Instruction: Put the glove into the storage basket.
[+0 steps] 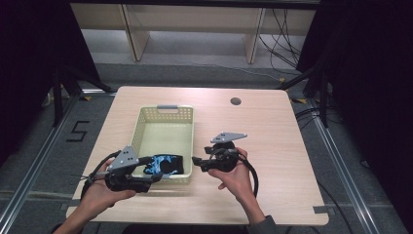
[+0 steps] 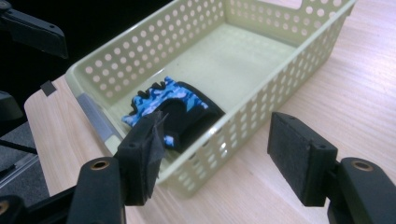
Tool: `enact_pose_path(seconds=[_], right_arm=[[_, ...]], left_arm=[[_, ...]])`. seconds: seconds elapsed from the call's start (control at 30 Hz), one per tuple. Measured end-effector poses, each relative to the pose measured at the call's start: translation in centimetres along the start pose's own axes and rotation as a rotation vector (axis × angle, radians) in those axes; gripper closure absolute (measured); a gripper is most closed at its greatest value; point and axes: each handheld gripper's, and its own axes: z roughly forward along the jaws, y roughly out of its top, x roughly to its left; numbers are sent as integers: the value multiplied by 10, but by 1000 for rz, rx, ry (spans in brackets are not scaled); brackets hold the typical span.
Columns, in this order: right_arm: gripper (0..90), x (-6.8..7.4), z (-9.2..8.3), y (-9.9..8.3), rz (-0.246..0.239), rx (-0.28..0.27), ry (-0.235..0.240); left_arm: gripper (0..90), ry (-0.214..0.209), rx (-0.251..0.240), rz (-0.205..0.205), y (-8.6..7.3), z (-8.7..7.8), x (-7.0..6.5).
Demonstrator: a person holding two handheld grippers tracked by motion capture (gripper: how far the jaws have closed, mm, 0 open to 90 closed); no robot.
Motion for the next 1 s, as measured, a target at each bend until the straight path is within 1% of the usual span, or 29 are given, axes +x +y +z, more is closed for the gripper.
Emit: enact_pose_path(seconds=[0.03,0.07,0.1,0.13,0.2,0.23,0.27,0.3,0.33,0.37,0.4,0.47,0.5,0.53,0.57,0.6,0.63,0.67,0.7,0.73,0.77,0.8,0.83,0.87,0.9,0.93,0.97,1.0], right_arm=[[368,-1,0,-1,-1,-4,7],[367,-2,-1,-2,-3,2,8],[365,-1,-2,-4,12,6,9],[362,-2,-4,-5,5,8,-2],[349,-3,-5,-7,-9,9,-6],[349,-2,-6,-8,4,16,-11],[349,-3,-7,-8,-2,12,-6],[349,-3,-8,-9,1,14,-10],[348,-2,-9,-10,4,12,-5],[348,-3,-8,-11,-2,7,2],[347,-3,-9,-12,-10,10,-7],[343,-2,-9,-14,1,4,-3],[340,-1,-9,-15,17,11,12],[336,-3,-9,-16,-17,7,15],[333,-2,-10,-17,9,17,8],[331,-1,-11,-17,10,18,7],[331,-1,-12,-18,11,19,5],[329,-1,-12,-18,3,13,15],[327,-1,-13,-19,11,12,17],[326,1,-14,-19,24,12,20],[324,0,-15,-20,11,9,20],[323,0,-15,-21,13,12,16],[321,0,-16,-22,8,13,8],[319,2,-17,-23,21,19,10],[316,-1,-16,-24,-3,13,20],[311,-1,-16,-25,-11,13,24],[310,0,-17,-27,17,20,18],[309,0,-18,-28,14,19,19]], left_arm=[[313,-5,-4,7,0,0,0],[312,-5,-23,-4,-2,1,-1],[311,-13,-16,-6,-2,0,-2],[309,-20,-20,-12,-3,1,-3],[303,-22,-22,-26,-5,2,-5],[301,-22,-18,-21,-6,2,-6],[299,-32,-22,-23,-8,4,-8],[297,-35,-12,-19,-10,4,-9],[292,-45,-7,-27,-11,5,-11],[288,-44,-14,-27,-13,6,-14],[287,-50,-3,-22,-14,6,-15],[285,-61,-4,-23,-17,6,-19],[285,-65,-10,-19,-18,6,-19],[285,-57,-14,-36,-20,6,-21],[285,-61,-17,-31,-20,6,-21],[284,-63,-17,-29,-22,6,-21],[283,-65,-34,-38,-23,7,-22],[282,-60,-21,-42,-24,5,-23],[280,-66,-33,-55,-25,6,-24],[276,-71,-32,-53,-26,6,-24],[268,-78,-37,-55,-27,7,-23],[265,-71,-26,-51,-28,6,-24],[263,-66,-34,-69,-29,7,-25],[261,-77,-33,-60,-30,7,-25],[261,-72,-27,-61,-31,7,-25],[261,-72,-26,-57,-31,7,-26],[259,-85,-30,-63,-33,8,-27],[255,-85,-21,-56,-33,7,-28]])
